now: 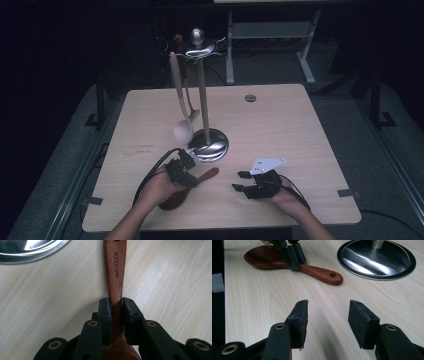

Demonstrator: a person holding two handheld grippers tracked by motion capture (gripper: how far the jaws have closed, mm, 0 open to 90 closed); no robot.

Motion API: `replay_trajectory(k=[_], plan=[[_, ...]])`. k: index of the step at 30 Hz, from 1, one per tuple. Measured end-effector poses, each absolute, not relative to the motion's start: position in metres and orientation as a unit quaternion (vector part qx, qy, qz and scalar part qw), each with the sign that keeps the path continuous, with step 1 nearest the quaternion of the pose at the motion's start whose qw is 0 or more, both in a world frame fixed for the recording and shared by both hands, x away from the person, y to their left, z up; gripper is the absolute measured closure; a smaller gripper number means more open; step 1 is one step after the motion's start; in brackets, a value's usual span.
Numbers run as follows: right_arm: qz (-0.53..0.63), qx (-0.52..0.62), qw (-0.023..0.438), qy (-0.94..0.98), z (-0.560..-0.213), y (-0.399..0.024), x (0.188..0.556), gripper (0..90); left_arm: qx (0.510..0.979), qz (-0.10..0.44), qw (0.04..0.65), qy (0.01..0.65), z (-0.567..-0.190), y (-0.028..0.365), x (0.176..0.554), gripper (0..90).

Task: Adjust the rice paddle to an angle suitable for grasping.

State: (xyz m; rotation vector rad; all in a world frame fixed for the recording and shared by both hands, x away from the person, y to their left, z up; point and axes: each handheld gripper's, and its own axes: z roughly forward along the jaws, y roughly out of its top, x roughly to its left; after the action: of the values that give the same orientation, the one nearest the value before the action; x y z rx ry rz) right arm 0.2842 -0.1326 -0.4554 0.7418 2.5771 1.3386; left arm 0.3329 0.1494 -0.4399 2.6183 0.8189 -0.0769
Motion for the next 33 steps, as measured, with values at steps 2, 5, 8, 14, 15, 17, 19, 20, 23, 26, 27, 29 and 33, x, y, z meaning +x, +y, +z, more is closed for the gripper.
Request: replay_trajectory(k=[2,5,8,14,15,17,19,20,23,26,27,29,33], plan=[[0.444,0.248,0.071,0.858,-0.456,-0.132,0.284,50.1,0.933,-0.032,0.198,0.299,-0.440,0.150,0.334,77.4],[0.444,0.247,0.070,0.859,-0.456,-0.131,0.284,50.1,0.935,-0.026,0.187,0.299,-0.439,0.146,0.333,77.2],[0.444,0.247,0.069,0.859,-0.456,-0.130,0.285,50.2,0.939,-0.026,0.173,0.298,-0.438,0.141,0.336,76.9],[0.443,0.250,0.068,0.858,-0.456,-0.131,0.285,50.8,0.944,-0.019,0.164,0.287,-0.437,0.137,0.336,78.1],[0.443,0.250,0.068,0.858,-0.456,-0.131,0.285,50.8,0.942,-0.020,0.168,0.289,-0.437,0.138,0.336,78.2],[0.445,0.248,0.069,0.858,-0.455,-0.132,0.285,51.0,0.940,-0.024,0.178,0.291,-0.438,0.141,0.336,78.3],[0.446,0.247,0.071,0.857,-0.455,-0.132,0.285,51.0,0.937,-0.033,0.191,0.291,-0.439,0.144,0.336,78.4],[0.447,0.248,0.070,0.857,-0.454,-0.133,0.285,51.0,0.935,-0.036,0.198,0.291,-0.438,0.145,0.335,78.4],[0.451,0.250,0.072,0.854,-0.454,-0.134,0.286,50.9,0.930,-0.037,0.219,0.293,-0.433,0.150,0.332,78.4],[0.451,0.250,0.073,0.853,-0.454,-0.134,0.286,50.9,0.924,-0.041,0.244,0.293,-0.426,0.156,0.331,78.4],[0.451,0.251,0.073,0.853,-0.454,-0.134,0.286,50.8,0.923,-0.043,0.247,0.292,-0.424,0.158,0.331,78.4],[0.451,0.250,0.073,0.853,-0.453,-0.134,0.286,50.8,0.917,-0.042,0.268,0.293,-0.418,0.163,0.328,78.5],[0.453,0.249,0.074,0.853,-0.453,-0.134,0.286,50.8,0.905,-0.041,0.304,0.295,-0.407,0.172,0.322,78.5]])
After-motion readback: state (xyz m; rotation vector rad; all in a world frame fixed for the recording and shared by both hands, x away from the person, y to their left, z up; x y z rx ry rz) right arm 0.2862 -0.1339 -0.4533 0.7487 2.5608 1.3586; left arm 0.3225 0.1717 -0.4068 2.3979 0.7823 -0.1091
